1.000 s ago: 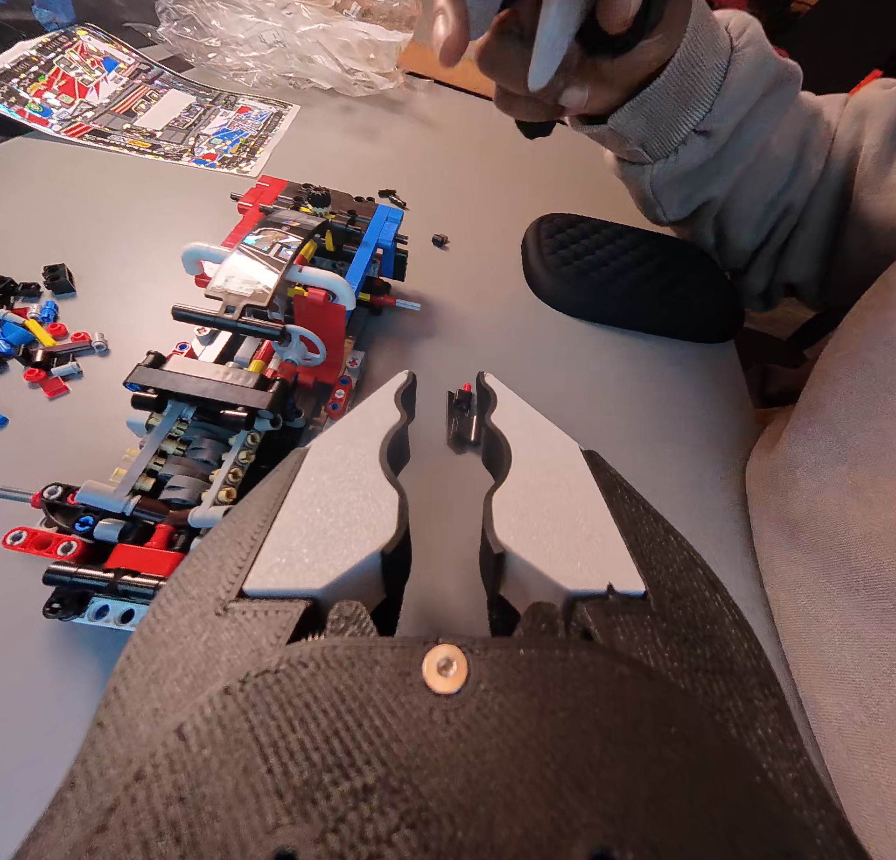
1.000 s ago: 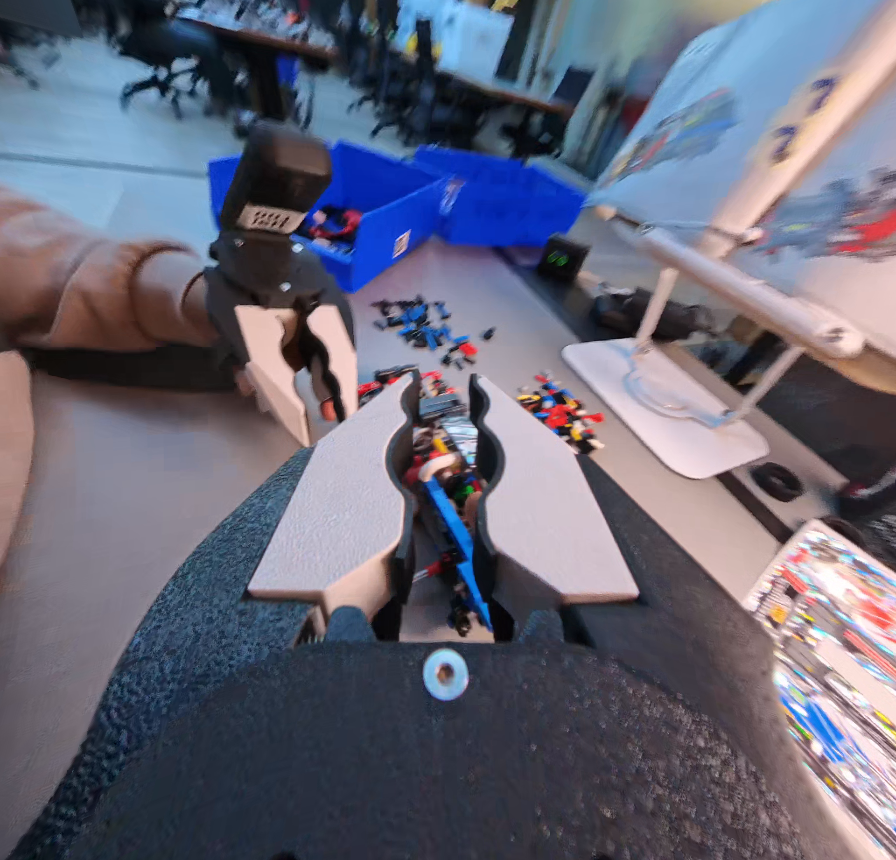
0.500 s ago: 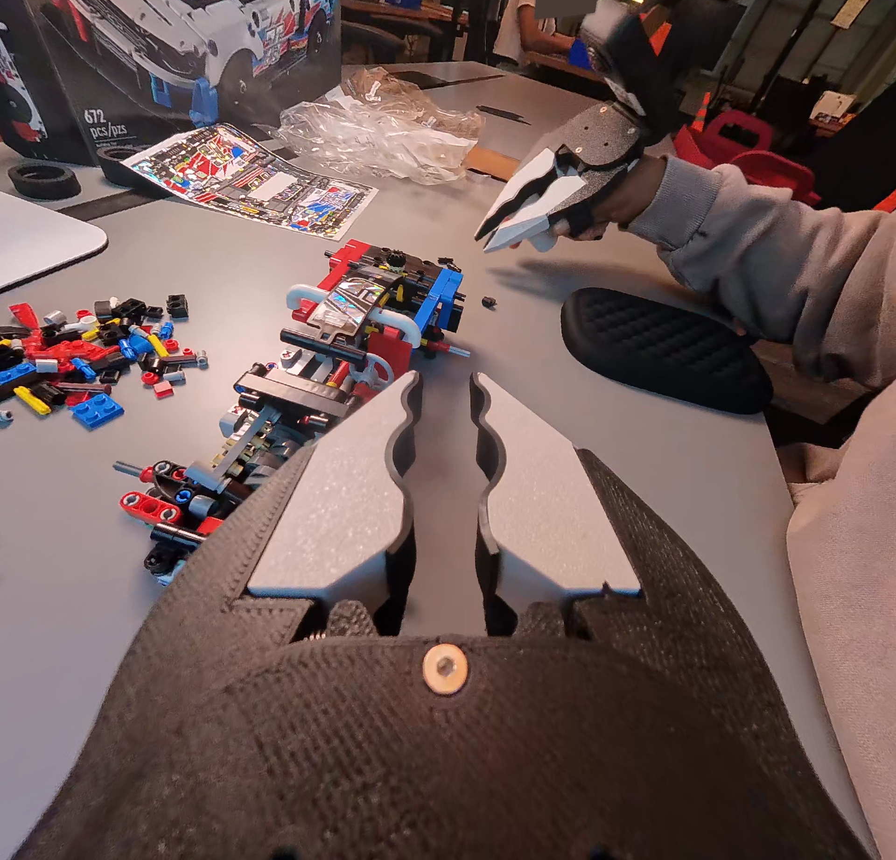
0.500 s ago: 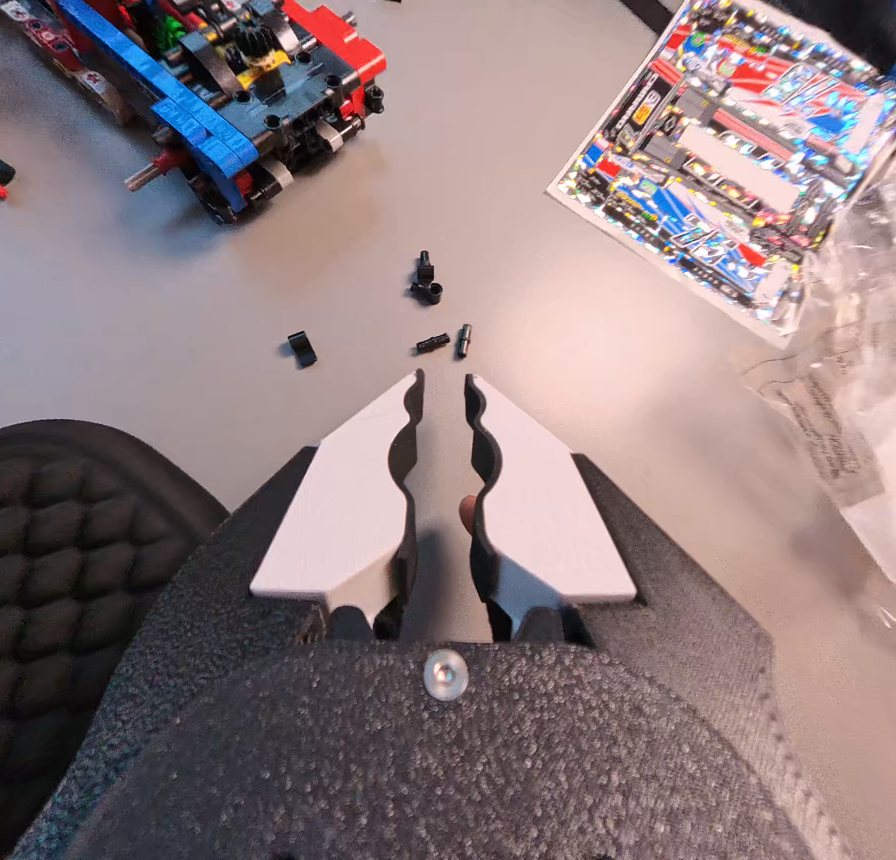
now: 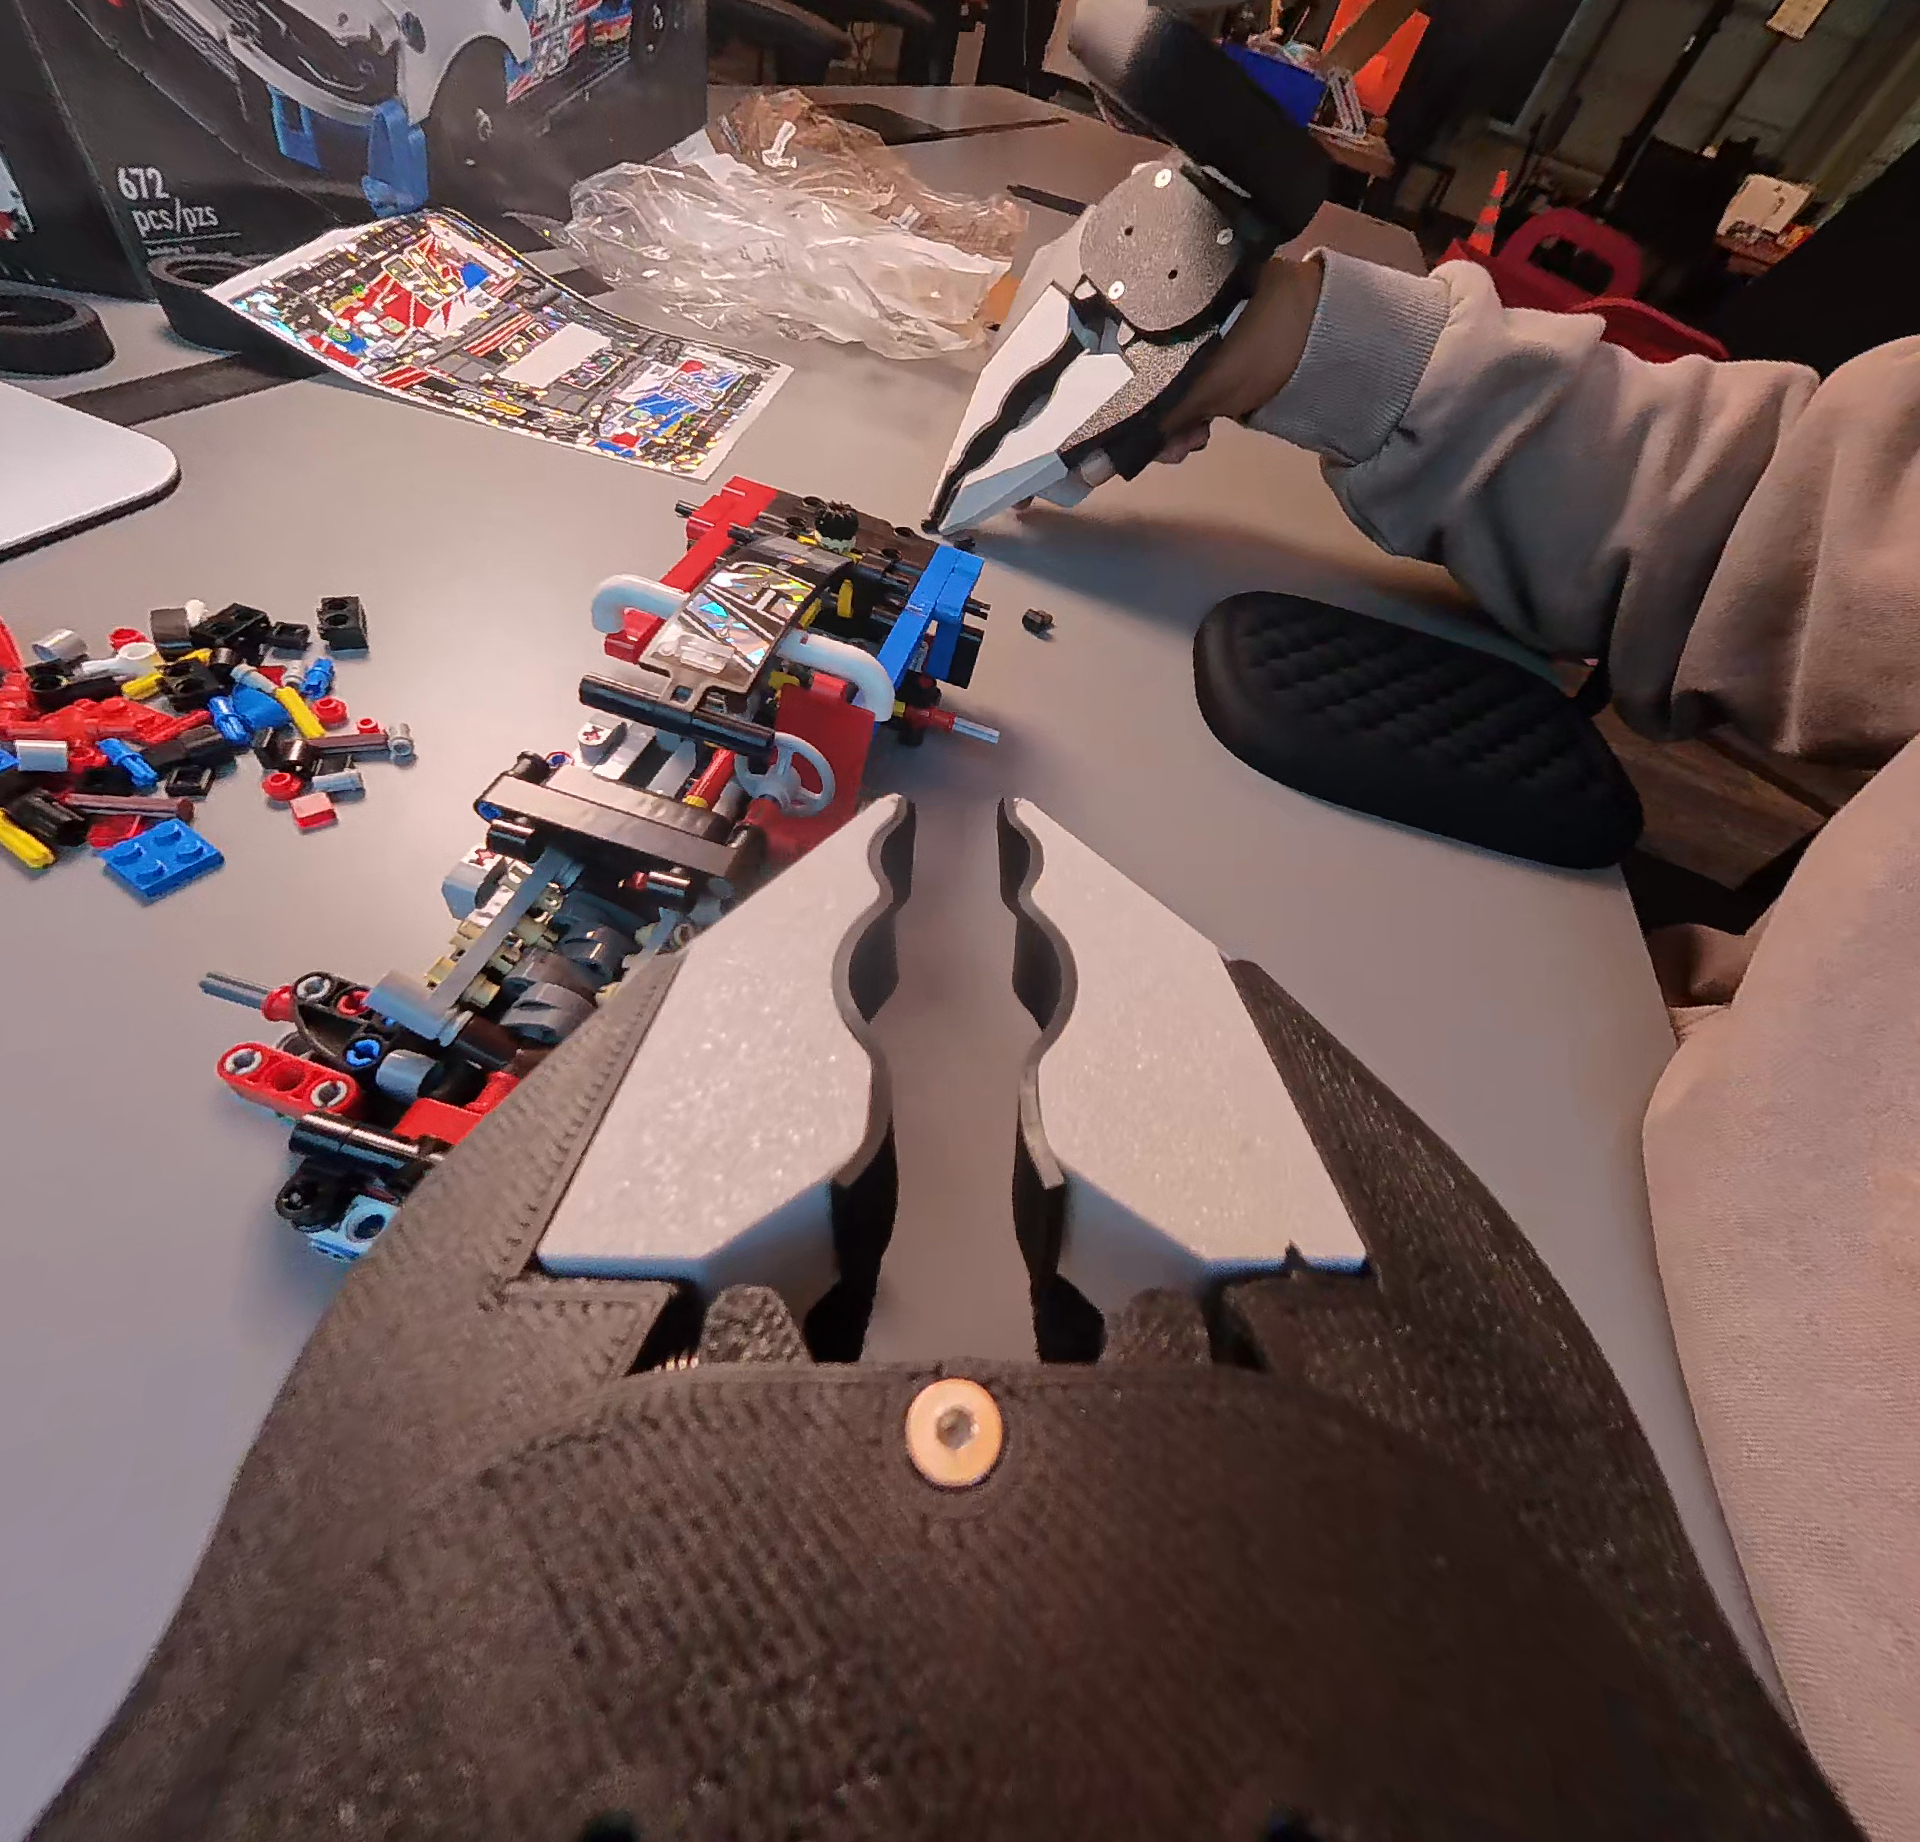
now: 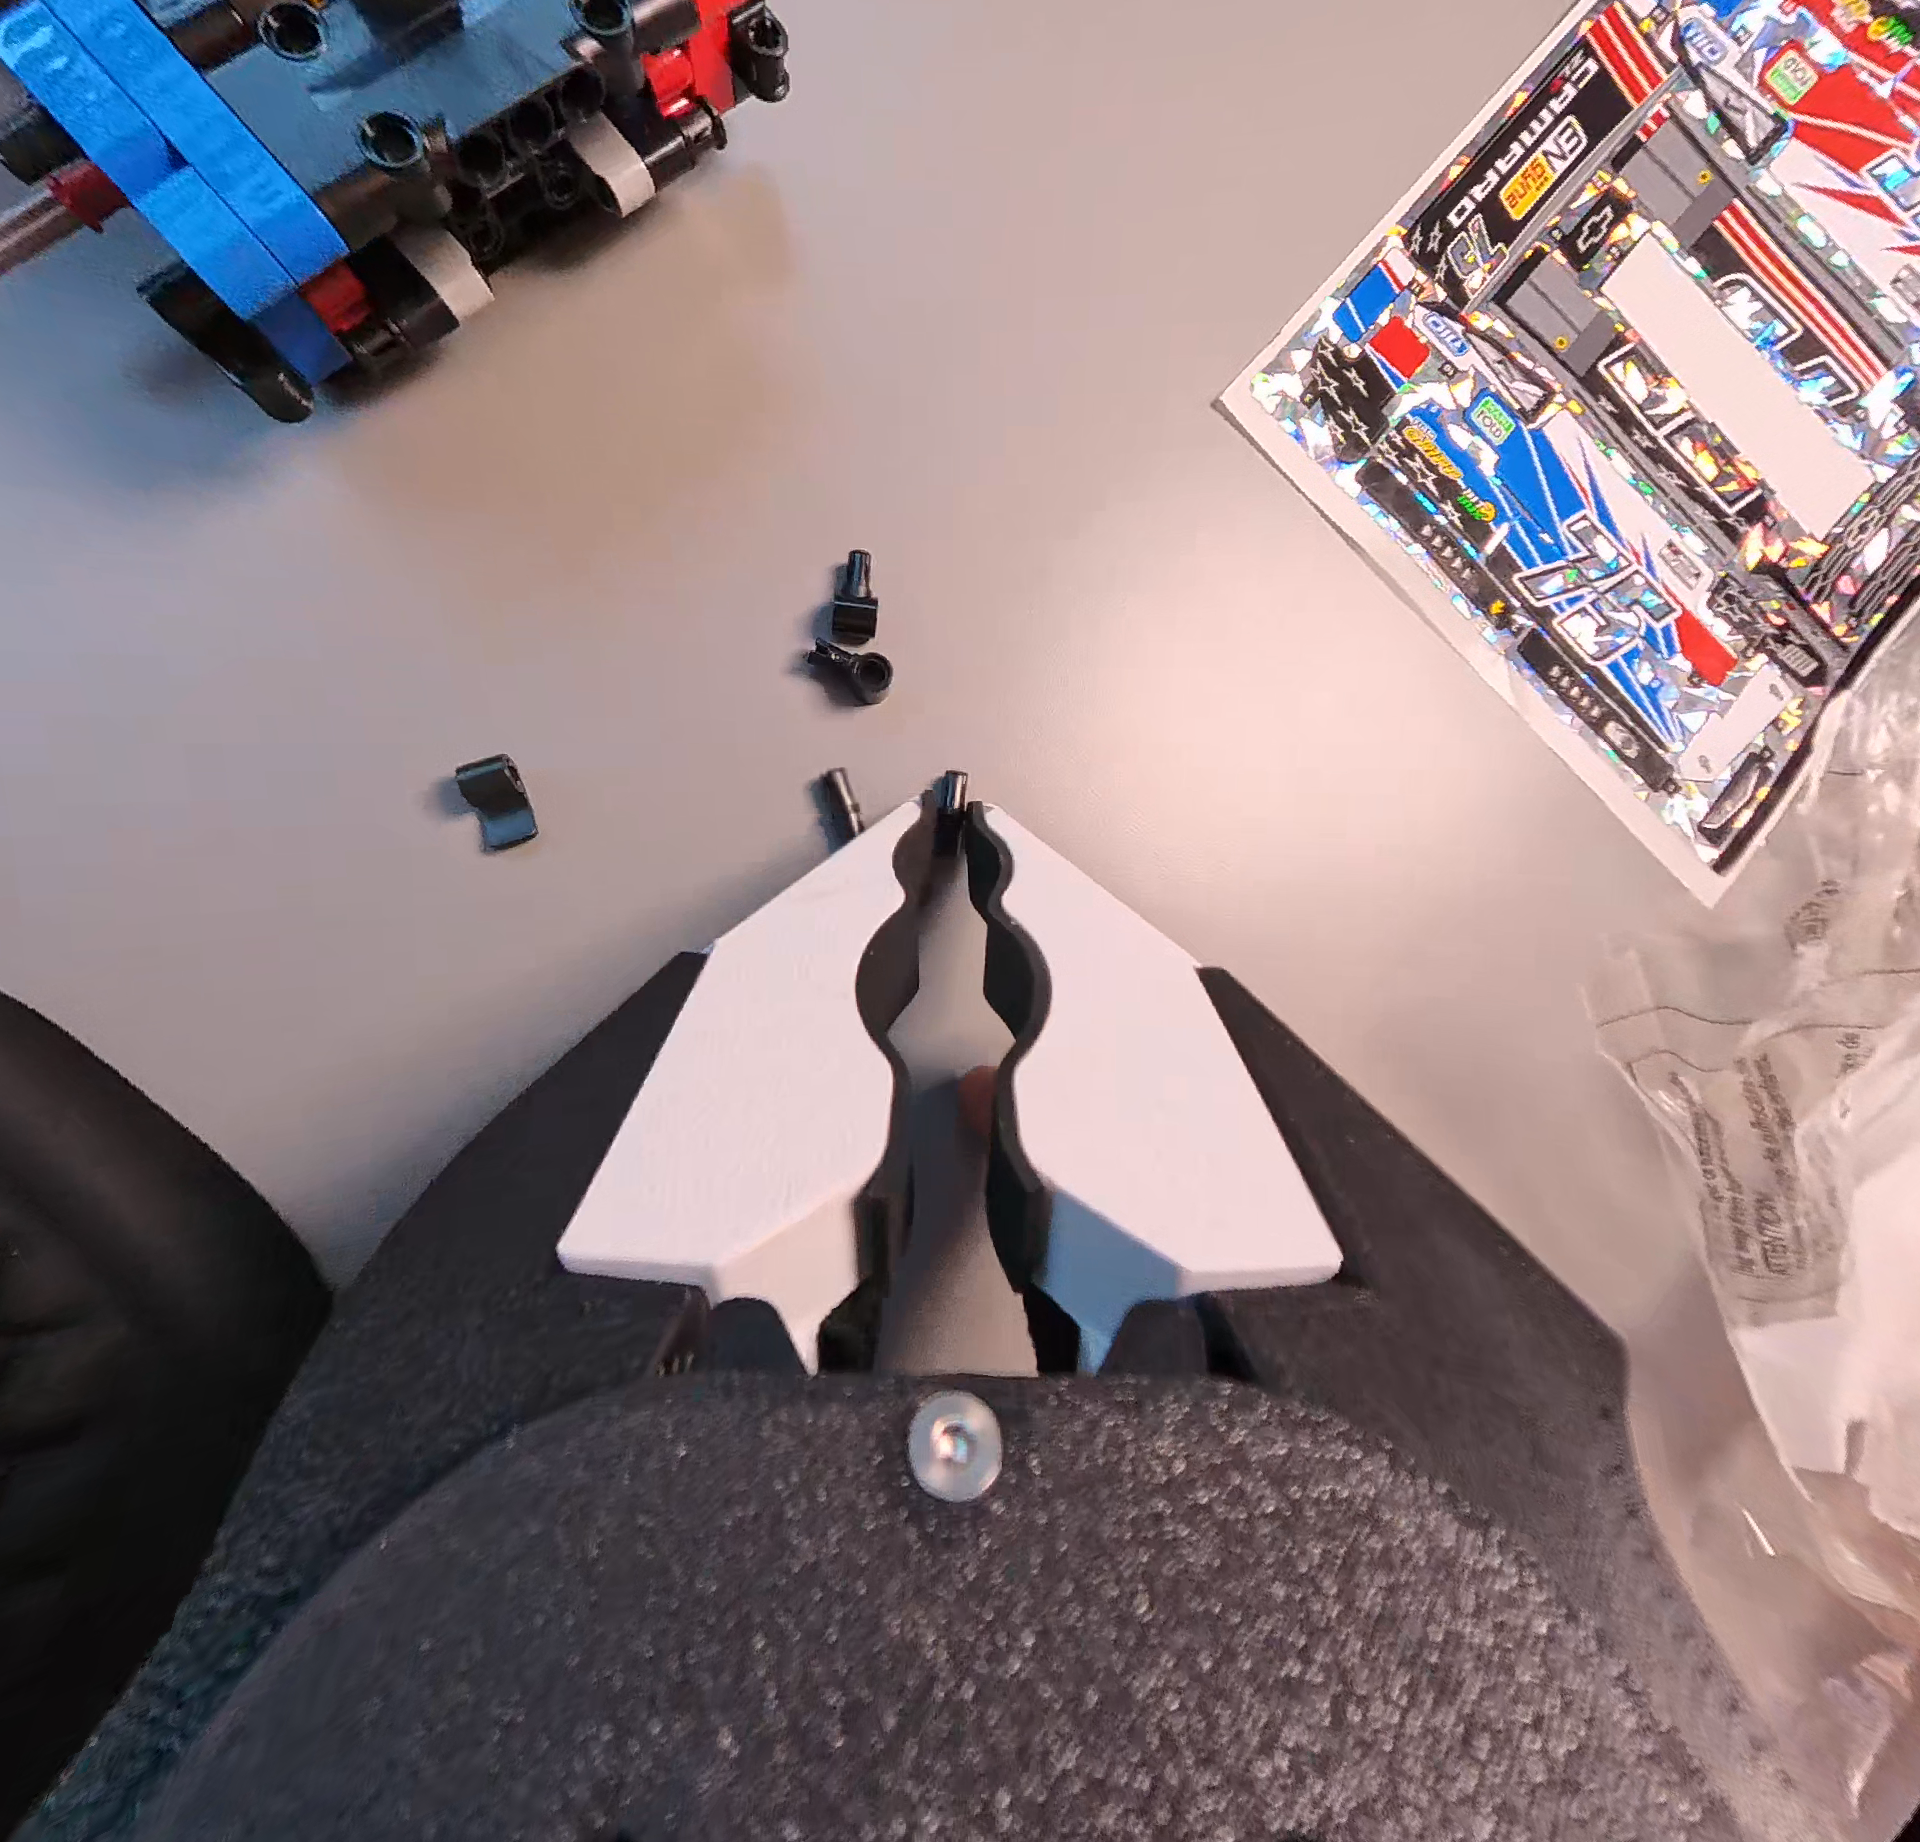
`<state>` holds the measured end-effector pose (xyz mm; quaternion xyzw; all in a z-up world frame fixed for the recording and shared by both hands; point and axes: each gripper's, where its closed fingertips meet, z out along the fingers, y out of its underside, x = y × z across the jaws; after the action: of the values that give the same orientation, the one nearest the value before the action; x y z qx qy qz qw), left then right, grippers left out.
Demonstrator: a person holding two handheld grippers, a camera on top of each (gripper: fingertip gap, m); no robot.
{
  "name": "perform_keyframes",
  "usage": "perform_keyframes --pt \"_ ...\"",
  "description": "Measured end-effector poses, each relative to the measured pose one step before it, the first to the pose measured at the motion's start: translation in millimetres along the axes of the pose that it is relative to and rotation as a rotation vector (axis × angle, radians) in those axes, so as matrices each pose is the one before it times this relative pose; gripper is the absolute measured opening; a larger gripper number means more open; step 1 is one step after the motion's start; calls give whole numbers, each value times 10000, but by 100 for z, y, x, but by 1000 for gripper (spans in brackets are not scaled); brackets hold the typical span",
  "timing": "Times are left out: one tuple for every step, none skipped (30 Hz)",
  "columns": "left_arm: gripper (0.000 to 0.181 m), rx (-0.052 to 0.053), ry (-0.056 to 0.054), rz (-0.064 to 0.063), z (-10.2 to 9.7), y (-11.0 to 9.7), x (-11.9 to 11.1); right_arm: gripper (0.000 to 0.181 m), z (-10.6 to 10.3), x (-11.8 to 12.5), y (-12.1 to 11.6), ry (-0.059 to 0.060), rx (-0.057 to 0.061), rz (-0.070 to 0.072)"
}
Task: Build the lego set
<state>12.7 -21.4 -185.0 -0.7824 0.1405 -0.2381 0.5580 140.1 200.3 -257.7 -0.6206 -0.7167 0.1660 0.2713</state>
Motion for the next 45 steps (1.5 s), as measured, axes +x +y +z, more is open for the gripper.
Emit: perform_keyframes --pt "14 -68 17 56 77 104 82 3 -123 310 1 248 -62 -149" --pt "14 -72 21 90 88 107 127 3 -400 32 -527 180 261 -140" --pt "14 -53 2 139 77 72 151 3 -711 -718 -1183 -142 533 -42" --pt "14 -33 -6 190 85 16 192 3 -922 -1377 -1816 -342 757 -96" --pt "14 5 35 216 125 -46 293 3 -825 -1824 -2165 -398 830 -158" --pt "15 88 128 231 149 -199 494 3 -469 -2257 -2265 -511 787 -158" --pt "15 161 208 241 203 -342 670 3 -62 -2501 -2220 -552 768 -267" --pt "15 174 202 291 239 -385 720 2 324 -2425 -1973 -520 690 -313" --pt "15 119 168 378 268 -317 717 2 634 -2227 -1553 -535 487 -229" --pt "16 59 143 428 282 -224 709 3 820 -1844 -1170 -449 348 -200" --pt "15 50 190 388 245 -192 757 3 879 -1429 -860 -313 258 -282" --pt "15 62 215 249 176 -183 730 3 853 -1181 -535 -261 103 -391" --pt "15 23 223 65 128 -66 601 3 771 -861 -307 -145 -28 -456" --pt "16 8 229 -100 68 11 472 3 658 -451 -40 1 -188 -447" --pt "16 61 204 -173 -29 -43 327 3 498 -276 123 1 -264 -363" --pt "15 140 193 -178 -123 -166 259 3 354 -214 59 -47 -180 -245" --pt "13 139 152 -167 -156 -175 170 3 243 -231 -75 -98 -67 -134" --pt "10 34 34 -137 -123 -41 -36 3 152 -257 -225 -121 28 -85" --pt "11 -26 18 -73 -95 31 -62 3 99 -133 -130 -29 -37 -124" --pt "6 0 33 -24 -96 -48 13 3 60 12 -2 55 -92 -177" --pt "1 76 79 6 -88 -173 117 3 4 -82 -104 -26 3 -97" --pt "0 67 69 -28 -71 -148 89 3 -15 -102 -191 -56 78 -5" --pt "0 -19 60 -87 -33 20 32 3 -33 16 -69 14 16 -35" --pt "0 -74 28 -95 -12 126 -26 3 -43 71 -33 59 19 -78" --pt "0 -39 28 -35 -27 78 -10 2 -83 16 -135 10 104 5" --pt "0 47 48 -22 -30 -56 78 2 -80 -37 -181 -32 135 83" --pt "0 88 2 -39 -26 -121 7 2 -62 51 -110 39 98 48" --pt "1 41 -20 -44 -8 -46 -46 2 -23 -3 -45 28 61 -14" --pt "4 7 -20 -44 -3 14 -78 2 -20 -40 -30 14 48 -14" --pt "6 43 3 -56 -24 -51 -47 2 -14 -15 -49 31 58 7" --pt "7 52 76 -70 -31 -56 52 2 -41 -53 -86 -5 95 27" --pt "7 22 101 -75 -16 -10 93 2 -35 -41 -74 -10 76 31" --pt "7 -8 89 -44 7 32 94 2 -67 12 -47 17 67 15" --pt "8 -25 120 -19 9 39 164 2 -68 20 -27 22 47 10" --pt "9 -3 165 -21 39 -1 256 2 -78 -1 -109 2 88 15" --pt "8 40 132 -12 64 -66 226 2 -70 -169 -133 -94 94 24" --pt "7 4 71 8 70 -18 136 2 -40 -136 -181 -61 105 11" --pt "6 -37 60 13 58 57 112 2 -16 -94 -61 -29 24 -41" --pt "5 -37 59 -4 40 63 81 2 -36 -90 -55 -42 28 -25" --pt "5 14 79 -21 9 -19 125 2 -48 -70 -126 -55 99 49" --pt "5 51 115 -19 -34 -102 182 2 -55 -96 -180 -91 149 97" --pt "3 38 107 -2 -59 -101 165 2 -75 -138 -161 -128 150 99" --pt "3 45 73 19 -52 -119 119 2 -58 -61 -178 -72 161 128" --pt "2 16 79 10 -28 -83 141 2 -31 -57 -157 -78 150 116" --pt "2 1 76 -1 -24 -47 126 2 -13 -102 -104 -98 124 102"
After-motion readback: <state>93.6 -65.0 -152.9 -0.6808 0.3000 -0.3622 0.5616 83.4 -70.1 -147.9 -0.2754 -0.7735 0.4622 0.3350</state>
